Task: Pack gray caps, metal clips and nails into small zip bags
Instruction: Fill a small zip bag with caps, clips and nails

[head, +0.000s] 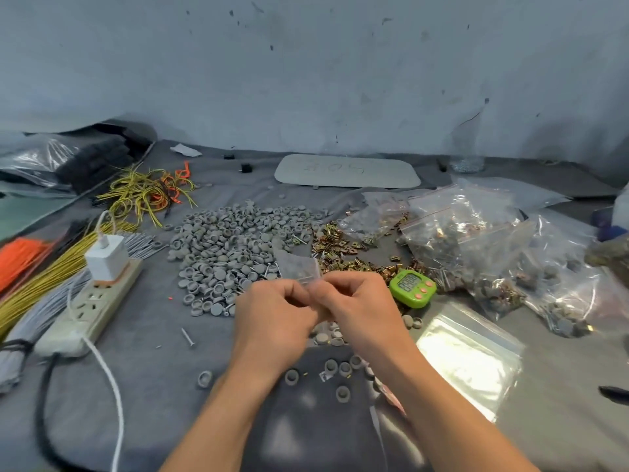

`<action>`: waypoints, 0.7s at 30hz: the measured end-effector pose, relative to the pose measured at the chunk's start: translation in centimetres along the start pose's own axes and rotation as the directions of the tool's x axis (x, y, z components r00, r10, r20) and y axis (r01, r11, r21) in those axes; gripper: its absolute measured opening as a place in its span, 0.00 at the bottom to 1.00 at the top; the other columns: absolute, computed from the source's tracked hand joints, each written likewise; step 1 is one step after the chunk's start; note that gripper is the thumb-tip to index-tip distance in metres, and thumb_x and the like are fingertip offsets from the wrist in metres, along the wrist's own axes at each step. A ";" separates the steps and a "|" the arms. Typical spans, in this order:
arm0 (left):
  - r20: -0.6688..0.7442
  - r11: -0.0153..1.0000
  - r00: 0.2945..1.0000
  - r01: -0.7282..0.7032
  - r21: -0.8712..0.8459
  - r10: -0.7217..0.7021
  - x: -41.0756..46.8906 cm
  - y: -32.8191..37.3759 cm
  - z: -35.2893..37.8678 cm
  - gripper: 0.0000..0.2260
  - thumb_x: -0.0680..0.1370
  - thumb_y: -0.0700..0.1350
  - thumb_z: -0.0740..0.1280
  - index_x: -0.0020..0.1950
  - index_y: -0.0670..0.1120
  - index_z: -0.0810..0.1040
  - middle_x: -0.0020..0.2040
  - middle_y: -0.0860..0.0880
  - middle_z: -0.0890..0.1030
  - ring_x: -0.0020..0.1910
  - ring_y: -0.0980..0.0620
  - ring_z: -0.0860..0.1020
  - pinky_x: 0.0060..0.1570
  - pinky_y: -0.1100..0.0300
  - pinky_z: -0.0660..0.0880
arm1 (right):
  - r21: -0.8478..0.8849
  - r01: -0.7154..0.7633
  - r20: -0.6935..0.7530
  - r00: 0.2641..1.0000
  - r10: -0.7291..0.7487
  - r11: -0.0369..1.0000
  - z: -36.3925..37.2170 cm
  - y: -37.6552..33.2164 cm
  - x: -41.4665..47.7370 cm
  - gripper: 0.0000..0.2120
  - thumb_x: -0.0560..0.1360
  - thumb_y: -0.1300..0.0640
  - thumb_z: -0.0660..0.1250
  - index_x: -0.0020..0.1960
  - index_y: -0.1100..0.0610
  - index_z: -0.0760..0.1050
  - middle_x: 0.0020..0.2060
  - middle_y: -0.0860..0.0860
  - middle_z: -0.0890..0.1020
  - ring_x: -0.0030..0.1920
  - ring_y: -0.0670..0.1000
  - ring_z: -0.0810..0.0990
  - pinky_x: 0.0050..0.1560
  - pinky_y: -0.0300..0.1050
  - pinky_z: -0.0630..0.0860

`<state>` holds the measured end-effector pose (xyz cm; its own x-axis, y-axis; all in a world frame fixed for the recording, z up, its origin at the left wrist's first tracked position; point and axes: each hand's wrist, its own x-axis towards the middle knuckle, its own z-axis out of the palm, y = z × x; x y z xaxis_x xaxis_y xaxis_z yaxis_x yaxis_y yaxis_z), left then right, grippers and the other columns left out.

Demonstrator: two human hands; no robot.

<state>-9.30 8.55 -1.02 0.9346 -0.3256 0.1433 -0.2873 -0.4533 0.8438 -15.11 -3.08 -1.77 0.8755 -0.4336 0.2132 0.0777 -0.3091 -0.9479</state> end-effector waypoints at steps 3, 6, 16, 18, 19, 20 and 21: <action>0.114 0.981 0.993 0.013 -0.192 0.009 0.3 -0.7 -0.6 0.12 0.67 0.46 0.82 0.28 0.53 0.82 0.23 0.53 0.78 0.21 0.58 0.70 0.25 0.66 0.65 | 0.109 -0.082 0.044 0.996 0.078 0.991 0.1 -0.2 0.3 0.16 0.75 0.54 0.67 0.35 0.65 0.79 0.29 0.63 0.74 0.33 0.55 0.68 0.38 0.53 0.68; 0.242 0.926 0.970 0.088 -0.366 0.003 0.4 -1.0 -1.2 0.13 0.70 0.41 0.80 0.28 0.48 0.80 0.25 0.49 0.75 0.24 0.56 0.67 0.26 0.66 0.65 | 0.113 -0.122 0.075 0.991 0.114 0.986 -0.2 -0.2 0.4 0.17 0.80 0.59 0.65 0.34 0.65 0.76 0.28 0.59 0.76 0.31 0.54 0.71 0.38 0.52 0.70; 0.085 0.973 0.995 0.078 -0.216 -0.061 0.2 -0.3 -0.7 0.09 0.68 0.41 0.76 0.28 0.49 0.83 0.23 0.55 0.75 0.23 0.59 0.68 0.27 0.67 0.66 | -0.426 -0.014 0.031 0.999 0.030 0.905 -0.3 -0.7 0.2 0.21 0.83 0.53 0.66 0.32 0.56 0.77 0.27 0.50 0.80 0.28 0.44 0.71 0.31 0.38 0.67; -0.027 0.984 0.997 0.061 -0.164 -0.067 0.1 0.1 -0.3 0.07 0.68 0.45 0.77 0.30 0.52 0.84 0.22 0.55 0.76 0.21 0.60 0.68 0.26 0.65 0.66 | -0.450 -0.030 0.010 0.999 0.039 0.893 -0.4 -0.9 0.4 0.21 0.83 0.52 0.65 0.32 0.55 0.77 0.30 0.51 0.82 0.30 0.45 0.73 0.32 0.38 0.68; -0.078 0.990 0.995 0.046 -0.131 -0.057 -0.2 0.4 -0.1 0.06 0.68 0.47 0.76 0.31 0.53 0.84 0.22 0.55 0.76 0.21 0.59 0.69 0.25 0.64 0.65 | -0.460 -0.033 0.000 0.999 0.038 0.887 -0.4 -1.1 0.6 0.21 0.83 0.52 0.65 0.32 0.55 0.78 0.30 0.50 0.82 0.31 0.45 0.75 0.33 0.38 0.68; -0.133 0.995 0.990 0.030 -0.092 -0.042 -0.6 0.7 0.2 0.07 0.69 0.49 0.76 0.31 0.53 0.83 0.22 0.55 0.77 0.22 0.58 0.72 0.25 0.62 0.66 | -0.465 -0.038 -0.009 0.999 0.039 0.884 -0.4 -1.2 0.8 0.20 0.83 0.52 0.65 0.33 0.55 0.79 0.31 0.50 0.83 0.32 0.46 0.77 0.34 0.39 0.70; -0.196 0.999 0.980 0.016 -0.051 -0.026 -1.0 1.0 0.6 0.09 0.69 0.51 0.75 0.31 0.51 0.82 0.23 0.55 0.78 0.24 0.57 0.74 0.26 0.60 0.68 | -0.466 -0.047 -0.018 0.999 0.044 0.884 -0.3 -1.4 1.0 0.19 0.83 0.51 0.65 0.35 0.55 0.81 0.31 0.50 0.84 0.34 0.47 0.79 0.36 0.40 0.71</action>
<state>-10.64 7.98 -0.64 0.9647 -0.1448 0.2199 -0.2610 -0.4156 0.8713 -14.49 -3.38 -0.19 0.8694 -0.4620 0.1752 -0.1950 -0.6467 -0.7374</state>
